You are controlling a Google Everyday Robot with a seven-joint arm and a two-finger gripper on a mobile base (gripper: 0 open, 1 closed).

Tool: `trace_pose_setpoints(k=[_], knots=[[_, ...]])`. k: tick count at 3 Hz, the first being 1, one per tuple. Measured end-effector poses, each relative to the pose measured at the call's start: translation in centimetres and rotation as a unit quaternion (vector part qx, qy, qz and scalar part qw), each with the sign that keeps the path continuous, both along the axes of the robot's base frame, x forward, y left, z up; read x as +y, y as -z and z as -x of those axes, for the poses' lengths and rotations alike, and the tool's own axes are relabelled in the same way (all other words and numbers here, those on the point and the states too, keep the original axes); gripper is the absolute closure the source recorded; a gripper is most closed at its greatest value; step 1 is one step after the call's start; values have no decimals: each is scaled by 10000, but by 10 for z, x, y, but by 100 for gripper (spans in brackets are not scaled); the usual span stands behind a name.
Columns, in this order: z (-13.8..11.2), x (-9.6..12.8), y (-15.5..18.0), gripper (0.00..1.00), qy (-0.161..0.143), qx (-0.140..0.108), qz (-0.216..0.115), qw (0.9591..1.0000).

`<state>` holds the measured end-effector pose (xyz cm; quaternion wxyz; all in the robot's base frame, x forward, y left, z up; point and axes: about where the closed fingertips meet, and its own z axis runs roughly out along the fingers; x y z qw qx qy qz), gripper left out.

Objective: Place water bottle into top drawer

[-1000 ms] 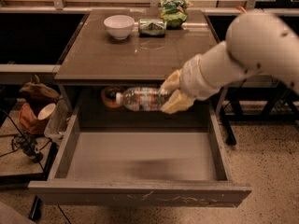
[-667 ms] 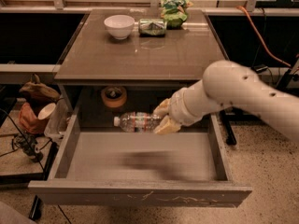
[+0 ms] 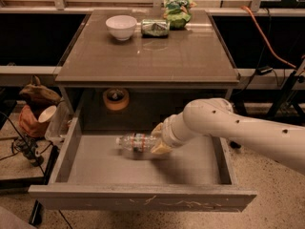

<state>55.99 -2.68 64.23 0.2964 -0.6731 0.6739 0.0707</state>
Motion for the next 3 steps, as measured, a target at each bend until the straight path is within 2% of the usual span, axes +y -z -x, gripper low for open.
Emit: trace_pose_setpoints(k=[1, 2, 3], knots=[[-2, 5, 20, 100, -16, 97, 22, 9999], [-2, 5, 20, 81, -16, 97, 22, 9999], [-2, 5, 20, 58, -17, 97, 22, 9999]])
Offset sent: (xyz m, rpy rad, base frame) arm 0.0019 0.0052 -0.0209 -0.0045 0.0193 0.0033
